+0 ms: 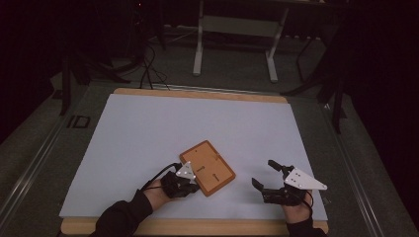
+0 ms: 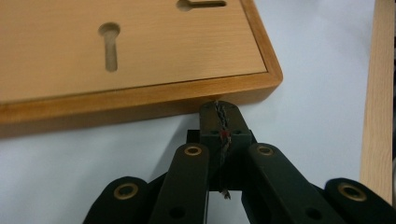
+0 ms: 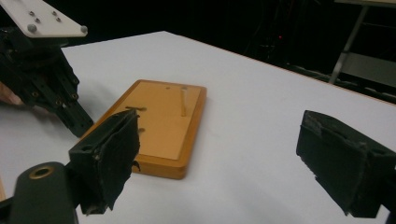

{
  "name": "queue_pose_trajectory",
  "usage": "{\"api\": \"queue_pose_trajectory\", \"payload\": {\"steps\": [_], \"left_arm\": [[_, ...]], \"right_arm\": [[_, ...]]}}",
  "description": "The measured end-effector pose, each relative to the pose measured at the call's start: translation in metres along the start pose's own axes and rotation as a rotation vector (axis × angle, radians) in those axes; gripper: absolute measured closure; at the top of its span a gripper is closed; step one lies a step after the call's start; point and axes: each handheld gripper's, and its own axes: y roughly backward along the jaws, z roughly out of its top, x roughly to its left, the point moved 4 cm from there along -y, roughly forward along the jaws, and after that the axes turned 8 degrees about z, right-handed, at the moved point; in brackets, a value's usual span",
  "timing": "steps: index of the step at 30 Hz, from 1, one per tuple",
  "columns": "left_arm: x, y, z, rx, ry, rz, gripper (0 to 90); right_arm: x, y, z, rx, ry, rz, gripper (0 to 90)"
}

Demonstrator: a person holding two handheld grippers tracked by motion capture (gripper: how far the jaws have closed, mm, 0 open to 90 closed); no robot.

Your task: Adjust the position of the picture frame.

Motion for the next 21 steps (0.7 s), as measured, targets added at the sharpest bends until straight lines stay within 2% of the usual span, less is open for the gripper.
{"api": "queue_pose_trajectory", "payload": {"steps": [12, 21], "left_arm": [[-0.015, -0.024, 0.031, -0.008, -0.040, -0.025, 89.6], [-0.018, -0.036, 0.045, -0.012, -0.049, -0.024, 89.6]], "right_arm": [[-0.001, 0.002, 0.000, -0.005, -0.004, 0.000, 12.8], [-0.001, 0.002, 0.000, -0.004, -0.002, 0.001, 12.8]]}}
